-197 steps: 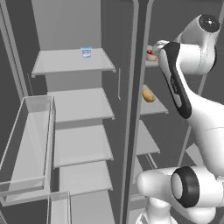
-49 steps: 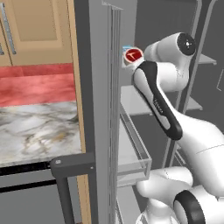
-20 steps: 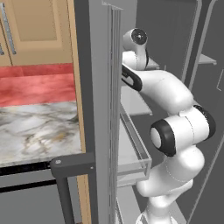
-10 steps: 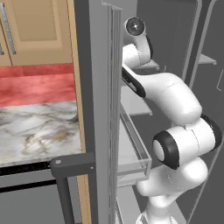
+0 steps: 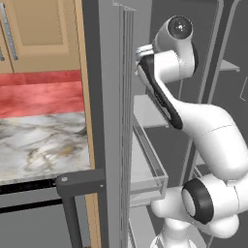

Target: Pick up the frozen steak from the freezer, place it on any shelf in the fridge, and close the fridge and freezer doors when done.

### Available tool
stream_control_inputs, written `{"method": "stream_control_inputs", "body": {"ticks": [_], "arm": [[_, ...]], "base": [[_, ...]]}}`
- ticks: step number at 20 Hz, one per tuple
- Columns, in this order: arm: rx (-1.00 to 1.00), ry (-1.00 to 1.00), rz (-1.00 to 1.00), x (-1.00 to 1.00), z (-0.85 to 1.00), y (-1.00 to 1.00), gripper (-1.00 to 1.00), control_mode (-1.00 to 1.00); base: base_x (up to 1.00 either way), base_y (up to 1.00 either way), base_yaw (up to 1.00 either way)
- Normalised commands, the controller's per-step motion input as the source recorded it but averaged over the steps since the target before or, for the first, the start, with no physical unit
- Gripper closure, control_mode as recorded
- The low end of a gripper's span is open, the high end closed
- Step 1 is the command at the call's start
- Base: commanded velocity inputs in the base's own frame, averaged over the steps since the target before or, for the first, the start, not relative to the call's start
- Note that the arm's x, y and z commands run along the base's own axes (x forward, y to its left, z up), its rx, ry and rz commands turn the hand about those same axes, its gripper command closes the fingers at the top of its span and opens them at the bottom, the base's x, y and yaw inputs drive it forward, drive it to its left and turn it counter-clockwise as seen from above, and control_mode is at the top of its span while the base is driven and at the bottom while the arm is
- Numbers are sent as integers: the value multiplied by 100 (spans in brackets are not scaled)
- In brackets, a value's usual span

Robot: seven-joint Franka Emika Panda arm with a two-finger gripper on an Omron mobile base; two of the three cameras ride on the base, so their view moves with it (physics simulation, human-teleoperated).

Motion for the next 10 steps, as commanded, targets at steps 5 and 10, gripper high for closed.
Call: {"method": "stream_control_inputs", "body": {"ticks": [5,10], "arm": [[1,23,0,-100,-21,-65,-100,-100],[-4,45,0,-100,-61,-29,-100,-100]], "base": [[0,0,0],[0,0,0]]}}
